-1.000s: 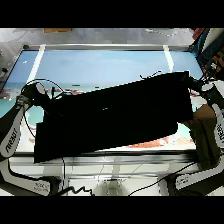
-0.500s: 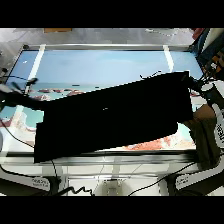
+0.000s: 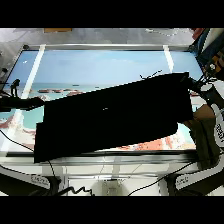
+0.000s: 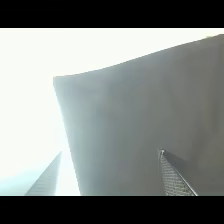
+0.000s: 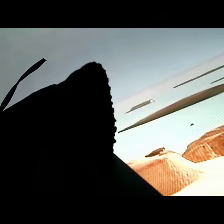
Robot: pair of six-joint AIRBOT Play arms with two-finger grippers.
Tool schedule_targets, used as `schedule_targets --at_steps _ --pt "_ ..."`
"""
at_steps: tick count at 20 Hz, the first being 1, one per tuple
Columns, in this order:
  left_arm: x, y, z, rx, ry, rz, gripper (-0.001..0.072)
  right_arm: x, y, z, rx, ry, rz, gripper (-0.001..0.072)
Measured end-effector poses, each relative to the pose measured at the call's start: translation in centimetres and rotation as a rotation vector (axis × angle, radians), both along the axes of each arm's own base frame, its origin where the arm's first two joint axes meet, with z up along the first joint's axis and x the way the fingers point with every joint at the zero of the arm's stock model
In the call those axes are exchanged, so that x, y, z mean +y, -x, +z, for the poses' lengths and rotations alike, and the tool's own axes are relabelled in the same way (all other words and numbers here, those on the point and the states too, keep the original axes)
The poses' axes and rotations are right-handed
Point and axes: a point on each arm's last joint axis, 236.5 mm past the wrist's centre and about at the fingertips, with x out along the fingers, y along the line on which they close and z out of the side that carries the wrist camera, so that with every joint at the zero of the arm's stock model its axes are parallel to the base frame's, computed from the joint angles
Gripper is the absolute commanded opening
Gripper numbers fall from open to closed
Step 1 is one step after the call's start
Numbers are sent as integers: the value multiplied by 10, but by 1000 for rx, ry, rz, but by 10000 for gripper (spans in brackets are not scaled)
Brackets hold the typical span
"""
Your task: Fold the clothes and pants, and hang the long-sleeved shirts on hangers.
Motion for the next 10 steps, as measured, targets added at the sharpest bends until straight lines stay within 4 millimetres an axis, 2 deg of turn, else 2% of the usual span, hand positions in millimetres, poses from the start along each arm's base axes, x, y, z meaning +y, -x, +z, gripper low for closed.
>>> schedule_targets --at_steps 2,3,5,6,7,8,9,10 --pt "8 -9 -10 -13 -20 36 696 0 0 -1 1 -1 0 21" --pt "10 -11 -15 -13 -25 45 675 0 0 -1 2 -1 1 21" --pt "8 -15 -26 -7 -24 50 575 1 0 -1 2 -1 2 22" --pt "5 -17 -29 -7 -21 50 572 1 0 -1 2 -1 2 21" --pt "1 -21 -33 -9 -23 48 511 1 0 -1 2 -2 2 21" --pt "-4 -24 -36 -10 -22 42 388 1 0 -1 3 -2 3 21" --pt "-9 -26 -39 -8 -25 33 234 2 0 -1 5 -4 4 21" --pt "-11 -29 -42 -11 -37 31 125 2 1 -2 7 -6 6 21"
